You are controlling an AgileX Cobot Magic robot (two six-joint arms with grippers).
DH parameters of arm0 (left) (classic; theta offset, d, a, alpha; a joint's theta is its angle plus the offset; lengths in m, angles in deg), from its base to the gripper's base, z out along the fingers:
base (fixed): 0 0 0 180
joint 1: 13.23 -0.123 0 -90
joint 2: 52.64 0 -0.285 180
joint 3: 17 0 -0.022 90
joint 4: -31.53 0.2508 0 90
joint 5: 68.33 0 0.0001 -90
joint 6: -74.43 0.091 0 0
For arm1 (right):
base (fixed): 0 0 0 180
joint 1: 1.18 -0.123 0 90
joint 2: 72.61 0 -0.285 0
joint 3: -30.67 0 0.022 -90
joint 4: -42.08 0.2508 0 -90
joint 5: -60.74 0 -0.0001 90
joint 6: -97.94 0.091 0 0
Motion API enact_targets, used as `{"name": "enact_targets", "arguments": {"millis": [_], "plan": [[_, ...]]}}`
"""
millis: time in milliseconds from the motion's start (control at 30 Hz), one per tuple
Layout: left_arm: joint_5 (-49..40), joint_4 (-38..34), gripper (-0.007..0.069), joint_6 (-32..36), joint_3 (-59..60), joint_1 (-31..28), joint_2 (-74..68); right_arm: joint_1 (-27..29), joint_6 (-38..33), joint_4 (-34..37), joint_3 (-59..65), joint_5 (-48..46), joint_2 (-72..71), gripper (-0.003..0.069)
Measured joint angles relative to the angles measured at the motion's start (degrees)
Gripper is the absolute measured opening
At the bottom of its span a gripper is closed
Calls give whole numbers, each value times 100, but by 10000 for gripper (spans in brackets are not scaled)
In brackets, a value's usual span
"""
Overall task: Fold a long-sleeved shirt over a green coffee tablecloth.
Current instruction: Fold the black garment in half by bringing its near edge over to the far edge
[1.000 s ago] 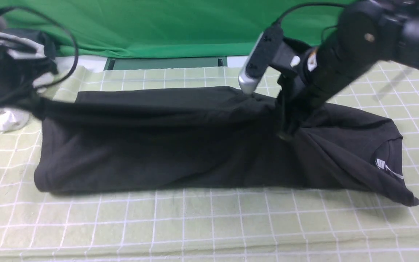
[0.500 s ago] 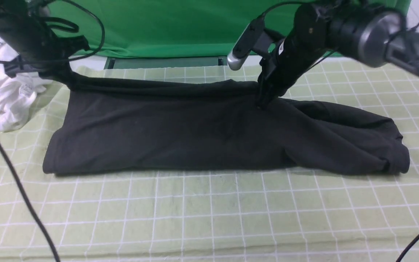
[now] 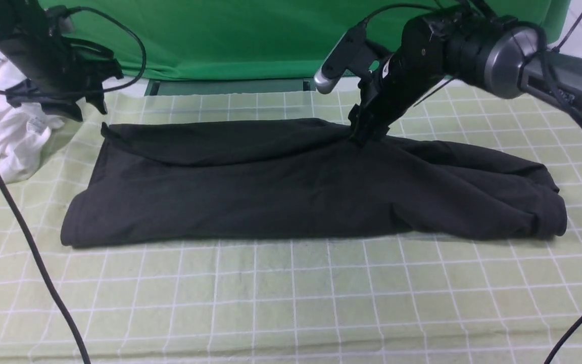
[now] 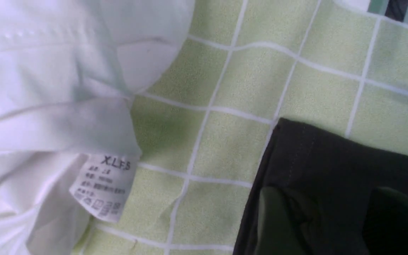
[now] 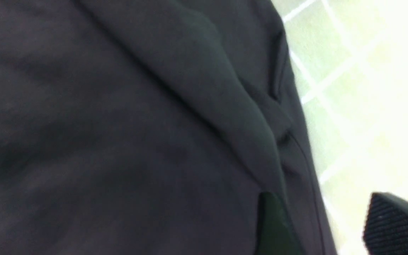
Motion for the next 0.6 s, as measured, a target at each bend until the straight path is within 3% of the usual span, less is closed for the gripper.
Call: {"name": "enact_targets", "arguments": {"millis": [67,133,233,367,600], "plan": [[-54,-11,350,12,-8,0,60,5,153,-24,-30,-209,-133,304],[-389,-238,325,279,-61,15,317,33,460,-61,-70,-673,-518,185],[-840,-502,222,706,-72,178,552,106,627,-66,-108,-1169,-1020,43],[-1005,-587,48,1126,-76,786,630,189,772,-66,-115,-1454,-1390,4],[-989,-535,3,1239,16,1958,76,263,893,-34,-115,-2090,-1532,0]]}}
